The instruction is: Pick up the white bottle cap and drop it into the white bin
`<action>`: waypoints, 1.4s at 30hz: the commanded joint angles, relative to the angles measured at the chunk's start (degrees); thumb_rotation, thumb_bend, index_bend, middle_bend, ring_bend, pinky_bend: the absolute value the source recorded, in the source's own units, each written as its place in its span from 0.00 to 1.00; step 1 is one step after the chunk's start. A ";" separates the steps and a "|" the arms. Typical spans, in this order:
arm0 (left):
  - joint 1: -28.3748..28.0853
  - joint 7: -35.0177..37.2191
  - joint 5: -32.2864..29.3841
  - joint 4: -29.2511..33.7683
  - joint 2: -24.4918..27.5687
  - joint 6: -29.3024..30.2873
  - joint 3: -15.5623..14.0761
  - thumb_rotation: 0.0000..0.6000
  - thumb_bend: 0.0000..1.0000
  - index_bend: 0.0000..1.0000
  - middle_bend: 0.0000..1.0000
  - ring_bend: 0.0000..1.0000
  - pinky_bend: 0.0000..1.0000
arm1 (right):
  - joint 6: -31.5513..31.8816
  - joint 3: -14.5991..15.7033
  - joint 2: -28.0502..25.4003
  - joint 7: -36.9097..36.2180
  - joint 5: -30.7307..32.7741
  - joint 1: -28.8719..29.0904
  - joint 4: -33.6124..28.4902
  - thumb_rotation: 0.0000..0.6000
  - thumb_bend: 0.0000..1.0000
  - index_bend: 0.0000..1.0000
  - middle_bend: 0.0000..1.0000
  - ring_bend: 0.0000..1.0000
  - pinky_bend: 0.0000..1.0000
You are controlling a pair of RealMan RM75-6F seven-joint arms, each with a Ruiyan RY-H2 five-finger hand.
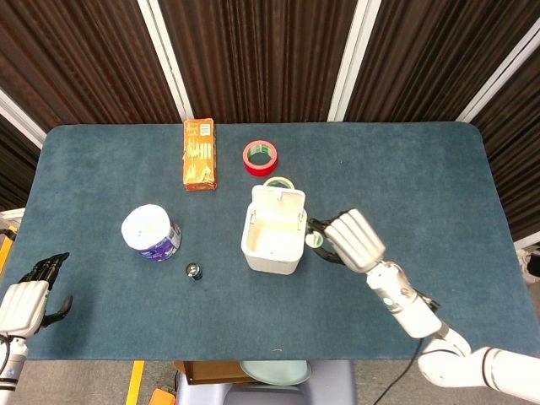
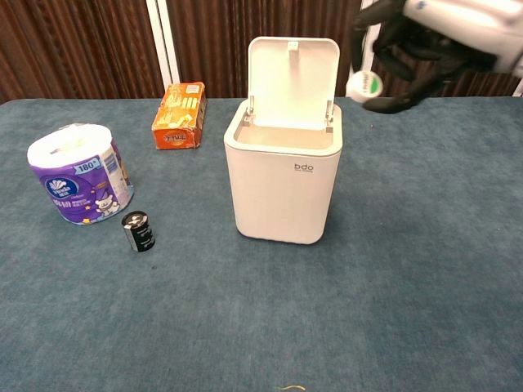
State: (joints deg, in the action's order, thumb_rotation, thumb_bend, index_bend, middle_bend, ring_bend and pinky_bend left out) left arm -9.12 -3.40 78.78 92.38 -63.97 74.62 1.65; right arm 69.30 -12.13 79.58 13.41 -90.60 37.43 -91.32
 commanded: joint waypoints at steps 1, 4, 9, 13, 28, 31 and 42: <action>-0.01 0.03 0.16 -0.04 0.01 0.05 -0.06 1.00 0.44 0.07 0.10 0.11 0.30 | -2.61 -2.04 4.26 1.72 2.21 2.88 3.43 1.00 0.37 0.74 0.92 1.00 1.00; -0.01 0.25 0.42 -0.03 0.11 0.02 -0.19 1.00 0.44 0.07 0.10 0.11 0.30 | -3.49 -2.72 6.68 2.15 3.16 4.45 5.33 1.00 0.37 0.73 0.92 1.00 1.00; 0.01 0.54 0.74 -0.02 0.22 0.17 -0.27 1.00 0.44 0.08 0.10 0.11 0.30 | -4.69 -3.07 9.75 2.09 4.92 6.07 8.00 1.00 0.34 0.70 0.92 1.00 1.00; 0.03 0.96 0.76 -0.05 0.33 0.18 -0.27 1.00 0.44 0.08 0.10 0.11 0.30 | -4.86 -2.47 10.21 2.10 4.99 6.44 8.83 1.00 0.19 0.64 0.92 1.00 1.00; 0.16 1.27 1.83 -1.12 -0.23 1.24 -0.27 1.00 0.44 0.11 0.12 0.13 0.30 | 12.27 3.68 0.50 -1.71 -3.60 -4.44 1.09 1.00 0.11 0.40 0.92 0.98 1.00; 0.13 1.06 1.77 -1.15 -0.37 1.21 -0.25 1.00 0.44 0.11 0.13 0.13 0.31 | 17.48 6.20 -2.51 -3.06 -4.59 -9.30 -0.06 1.00 0.11 0.42 0.92 0.95 0.99; 0.10 -1.09 2.26 -1.57 -1.39 2.05 -0.19 1.00 0.44 0.14 0.14 0.14 0.32 | 27.19 13.03 -4.20 -12.23 -2.82 -23.29 10.20 1.00 0.11 0.43 0.62 0.61 0.70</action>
State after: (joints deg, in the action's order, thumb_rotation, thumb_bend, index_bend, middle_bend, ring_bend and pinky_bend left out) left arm -8.99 -4.43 80.98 90.85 -65.31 76.64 1.47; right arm 95.84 -0.54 75.41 2.63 -94.14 16.16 -83.24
